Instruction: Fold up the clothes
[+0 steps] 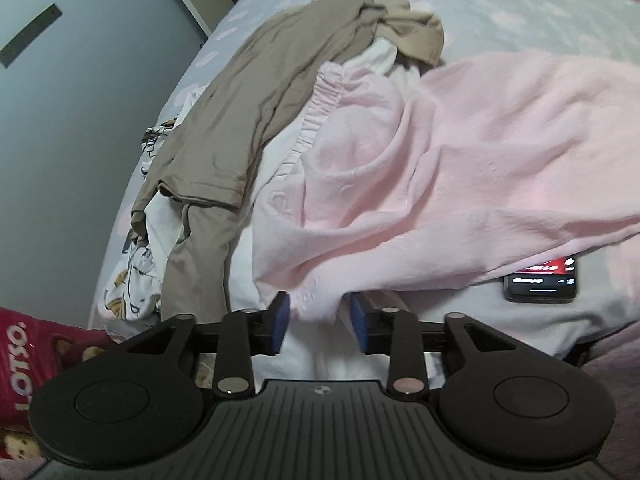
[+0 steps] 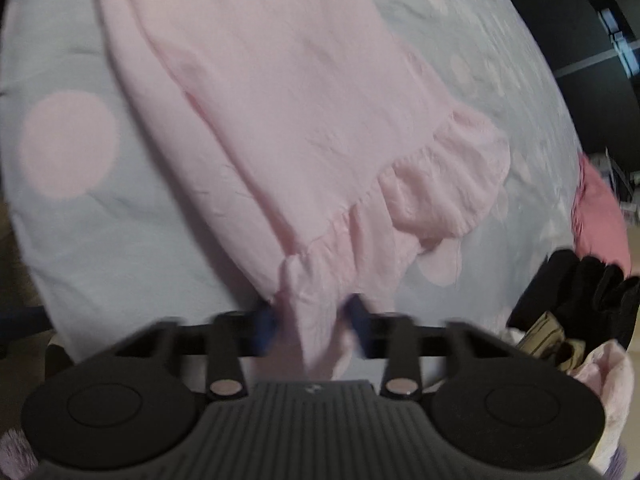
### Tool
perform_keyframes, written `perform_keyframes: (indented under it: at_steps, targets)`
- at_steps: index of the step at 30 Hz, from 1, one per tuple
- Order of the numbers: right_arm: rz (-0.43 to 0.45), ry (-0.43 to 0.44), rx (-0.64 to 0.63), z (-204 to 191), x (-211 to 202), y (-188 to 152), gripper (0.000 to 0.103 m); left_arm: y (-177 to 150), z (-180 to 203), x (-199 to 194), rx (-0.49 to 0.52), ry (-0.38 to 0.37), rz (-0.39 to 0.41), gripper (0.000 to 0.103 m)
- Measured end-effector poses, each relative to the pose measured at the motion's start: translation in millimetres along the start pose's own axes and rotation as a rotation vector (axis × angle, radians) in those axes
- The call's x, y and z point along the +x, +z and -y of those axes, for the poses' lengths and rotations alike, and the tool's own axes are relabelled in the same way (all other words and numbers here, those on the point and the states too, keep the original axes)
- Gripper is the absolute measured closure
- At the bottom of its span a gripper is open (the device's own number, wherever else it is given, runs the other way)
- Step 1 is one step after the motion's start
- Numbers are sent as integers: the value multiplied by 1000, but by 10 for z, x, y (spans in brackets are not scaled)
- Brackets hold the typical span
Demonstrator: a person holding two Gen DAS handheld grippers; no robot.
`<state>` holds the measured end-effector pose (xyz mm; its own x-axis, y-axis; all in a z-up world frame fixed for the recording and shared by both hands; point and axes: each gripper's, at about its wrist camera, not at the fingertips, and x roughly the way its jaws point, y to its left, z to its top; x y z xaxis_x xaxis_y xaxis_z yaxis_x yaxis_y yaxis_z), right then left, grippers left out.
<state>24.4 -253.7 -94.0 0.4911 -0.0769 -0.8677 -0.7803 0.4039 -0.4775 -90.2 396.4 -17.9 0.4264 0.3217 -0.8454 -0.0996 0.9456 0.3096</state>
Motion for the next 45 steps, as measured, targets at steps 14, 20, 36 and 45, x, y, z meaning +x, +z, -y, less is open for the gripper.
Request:
perform_keyframes:
  at_steps: [14, 20, 36, 45]
  targets:
    - [273, -96, 77, 535, -927, 1487, 97, 43, -420, -346, -357, -159, 194, 62]
    - [406, -50, -53, 308, -1386, 2616, 97, 132, -469, -363, -432, -182, 240, 62]
    - [634, 227, -580, -1433, -2324, 4880, 97, -28, -593, -301, -460, -211, 269, 62]
    - [642, 362, -630, -1905, -2112, 5188, 72, -122, -515, -195, -422, -216, 221, 62]
